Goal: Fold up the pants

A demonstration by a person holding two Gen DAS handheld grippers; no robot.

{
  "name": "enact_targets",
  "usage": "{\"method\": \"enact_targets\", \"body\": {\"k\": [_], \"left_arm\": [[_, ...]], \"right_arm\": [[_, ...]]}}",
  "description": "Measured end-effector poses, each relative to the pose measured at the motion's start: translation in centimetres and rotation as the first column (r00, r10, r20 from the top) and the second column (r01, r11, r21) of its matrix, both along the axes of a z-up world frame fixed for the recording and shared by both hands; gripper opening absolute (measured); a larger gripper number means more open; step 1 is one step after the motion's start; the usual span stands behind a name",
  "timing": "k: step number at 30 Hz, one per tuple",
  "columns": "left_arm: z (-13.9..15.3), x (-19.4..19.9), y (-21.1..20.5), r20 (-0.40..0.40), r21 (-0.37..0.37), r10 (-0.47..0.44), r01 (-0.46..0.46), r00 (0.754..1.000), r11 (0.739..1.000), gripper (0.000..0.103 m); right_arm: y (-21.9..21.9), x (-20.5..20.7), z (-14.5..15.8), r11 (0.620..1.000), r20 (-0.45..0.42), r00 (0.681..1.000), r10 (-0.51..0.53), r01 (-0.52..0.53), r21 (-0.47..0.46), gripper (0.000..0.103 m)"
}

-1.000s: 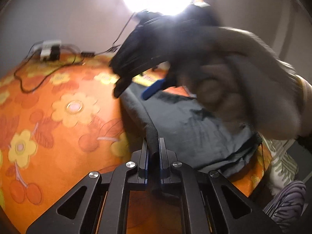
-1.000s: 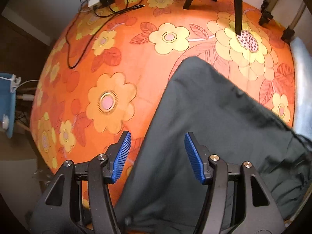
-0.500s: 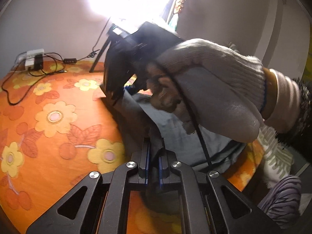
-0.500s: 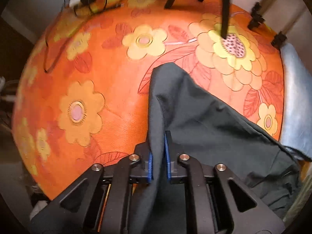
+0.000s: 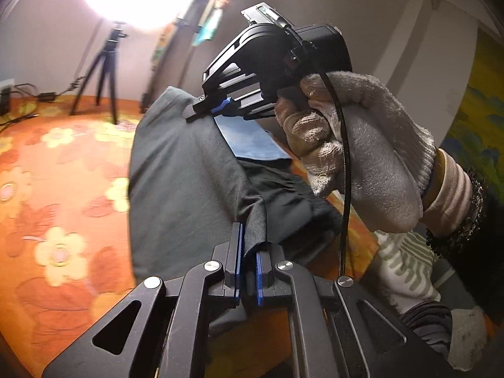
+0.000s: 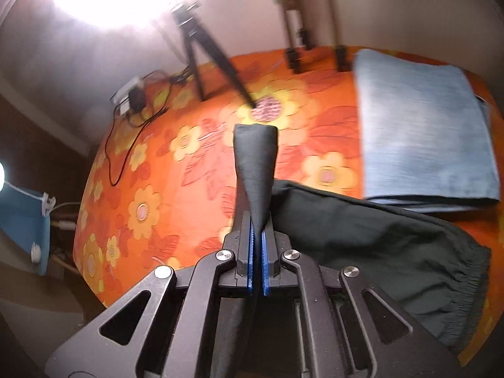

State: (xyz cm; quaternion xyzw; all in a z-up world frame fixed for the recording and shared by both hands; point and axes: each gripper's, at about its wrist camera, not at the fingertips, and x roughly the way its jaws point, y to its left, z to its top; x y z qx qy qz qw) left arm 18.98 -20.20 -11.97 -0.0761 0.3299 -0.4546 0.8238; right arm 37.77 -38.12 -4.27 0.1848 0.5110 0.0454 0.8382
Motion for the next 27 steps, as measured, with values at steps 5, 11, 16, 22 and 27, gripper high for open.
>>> {"method": "enact_targets", "body": {"k": [5,11,16,22,27], "left_arm": [[0.2,-0.8,-2.5,0.003,0.013,-0.04,0.04,0.999,0.999,0.005],[0.2,-1.9,-6.1,0.003,0.025,-0.101,0.101,0.995,0.995,0.005],[0.3,-3.0,-9.8,-0.004,0.011,-0.166,0.166,0.986,0.986,0.005],[-0.2,-3.5,-13.8,-0.019,0.009,-0.237,0.237,0.971,0.971,0.005],[-0.9,-3.7,-16.9,-0.032,0.023,-0.288,0.289,0.957,0.957,0.005]], "right_arm": [[-3.6,-2.0,-0.4,0.999,0.022,0.999,-0.039,0.038,0.007,0.003],[-7.8,-4.4,-0.9,0.996,0.045,0.995,-0.084,0.084,0.015,0.003],[-11.1,-6.5,-0.7,0.991,0.059,0.99,-0.13,0.13,0.001,0.003],[-16.1,-9.2,-0.8,0.981,0.06,0.98,-0.191,0.192,-0.026,0.003],[-19.5,-10.7,-1.8,0.97,0.048,0.97,-0.239,0.24,-0.033,0.003]]}}
